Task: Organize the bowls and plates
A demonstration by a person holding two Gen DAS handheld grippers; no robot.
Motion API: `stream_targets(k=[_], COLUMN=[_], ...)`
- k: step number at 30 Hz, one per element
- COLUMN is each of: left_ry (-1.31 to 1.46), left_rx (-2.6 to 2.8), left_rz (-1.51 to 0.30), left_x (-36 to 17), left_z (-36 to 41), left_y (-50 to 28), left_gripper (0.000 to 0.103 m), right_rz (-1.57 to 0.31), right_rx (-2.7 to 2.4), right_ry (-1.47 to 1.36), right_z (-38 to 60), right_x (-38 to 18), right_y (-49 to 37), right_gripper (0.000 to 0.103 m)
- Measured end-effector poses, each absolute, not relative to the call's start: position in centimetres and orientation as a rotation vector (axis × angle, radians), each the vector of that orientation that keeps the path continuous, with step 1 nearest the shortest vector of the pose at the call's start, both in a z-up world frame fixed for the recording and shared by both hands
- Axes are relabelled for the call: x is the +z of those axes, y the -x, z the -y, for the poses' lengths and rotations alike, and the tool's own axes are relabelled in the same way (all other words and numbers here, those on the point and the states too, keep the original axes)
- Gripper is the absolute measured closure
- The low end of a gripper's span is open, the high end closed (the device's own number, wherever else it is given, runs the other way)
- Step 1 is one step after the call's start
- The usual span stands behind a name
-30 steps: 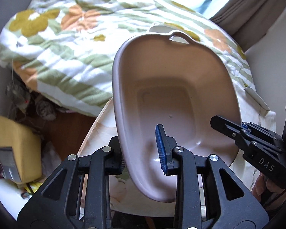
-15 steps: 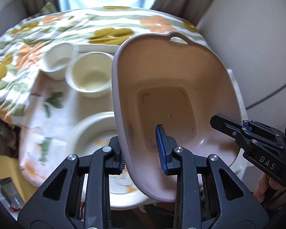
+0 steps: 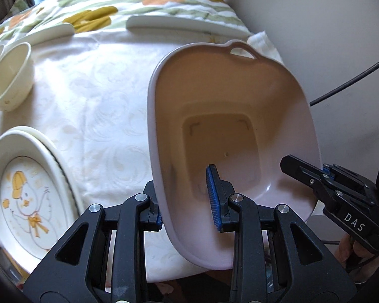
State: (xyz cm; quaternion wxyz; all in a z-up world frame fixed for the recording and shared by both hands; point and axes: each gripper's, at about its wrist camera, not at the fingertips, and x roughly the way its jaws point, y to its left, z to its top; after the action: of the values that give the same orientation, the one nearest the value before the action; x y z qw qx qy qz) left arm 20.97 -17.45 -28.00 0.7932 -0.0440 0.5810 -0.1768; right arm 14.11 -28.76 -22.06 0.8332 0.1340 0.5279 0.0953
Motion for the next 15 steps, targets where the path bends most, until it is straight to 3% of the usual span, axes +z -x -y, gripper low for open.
stream_targets(k=[15], left_ry=[-0.050], left_rx=[-0.279], left_rz=[-1.315], left_x=[-32.1], left_z=[21.2], left_y=[-22.5], left_gripper=[0.078], right_rz=[-1.163], right_rx=[0.190], right_ry=[-0.340], right_z=[31.9], right_x=[-26.1], right_y=[-14.0], right_gripper=[0.091])
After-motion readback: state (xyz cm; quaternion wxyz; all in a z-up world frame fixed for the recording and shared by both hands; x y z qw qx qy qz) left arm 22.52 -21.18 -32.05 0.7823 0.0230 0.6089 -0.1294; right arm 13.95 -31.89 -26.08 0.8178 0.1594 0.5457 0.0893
